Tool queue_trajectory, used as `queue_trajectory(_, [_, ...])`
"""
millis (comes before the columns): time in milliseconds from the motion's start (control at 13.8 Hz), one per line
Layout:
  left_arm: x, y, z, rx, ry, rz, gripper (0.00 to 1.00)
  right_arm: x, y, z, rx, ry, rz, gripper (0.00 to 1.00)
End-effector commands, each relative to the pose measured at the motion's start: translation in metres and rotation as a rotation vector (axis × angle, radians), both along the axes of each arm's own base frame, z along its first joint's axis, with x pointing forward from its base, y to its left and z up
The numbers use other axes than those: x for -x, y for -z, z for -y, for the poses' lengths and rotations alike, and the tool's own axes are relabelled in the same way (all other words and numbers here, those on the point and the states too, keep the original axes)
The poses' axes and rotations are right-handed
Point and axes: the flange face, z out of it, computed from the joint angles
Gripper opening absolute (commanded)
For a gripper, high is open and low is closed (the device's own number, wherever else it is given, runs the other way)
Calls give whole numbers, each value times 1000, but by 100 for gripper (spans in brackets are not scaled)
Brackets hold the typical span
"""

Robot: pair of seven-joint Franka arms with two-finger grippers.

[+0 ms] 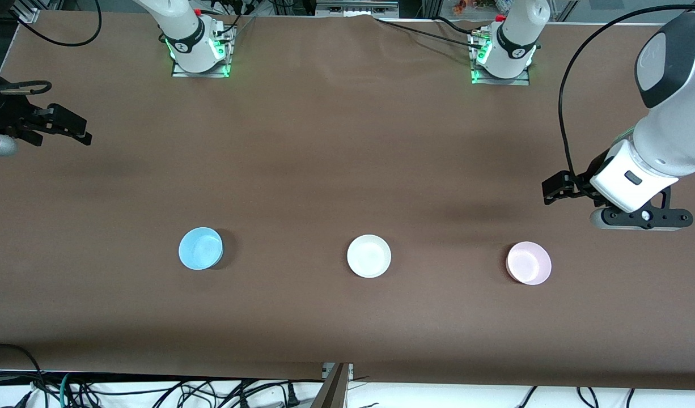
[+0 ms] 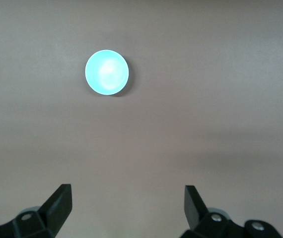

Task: Stack pink and blue bowls on white bowl
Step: 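Reach the left gripper down toward the pink bowl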

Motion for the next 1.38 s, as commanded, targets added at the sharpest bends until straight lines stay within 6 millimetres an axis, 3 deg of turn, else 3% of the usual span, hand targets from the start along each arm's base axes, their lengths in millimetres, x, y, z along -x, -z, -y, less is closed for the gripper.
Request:
queue_trajectory(0, [-3,-6,1,-6,-7,11,100,7,-2,2,6,5,-1,100])
queue_trajectory(362, [-4,-3,0,-6,-48,4,100,7,-2,2,6,7,-1,100])
queue_trajectory(870, [-6,2,-21,54,-86,-12,100,6,-1,2,6,7,-2,100])
queue_trajectory(1305, [-11,16,-20,45,-84,6,100,6,-1,3,6,7,-2,100])
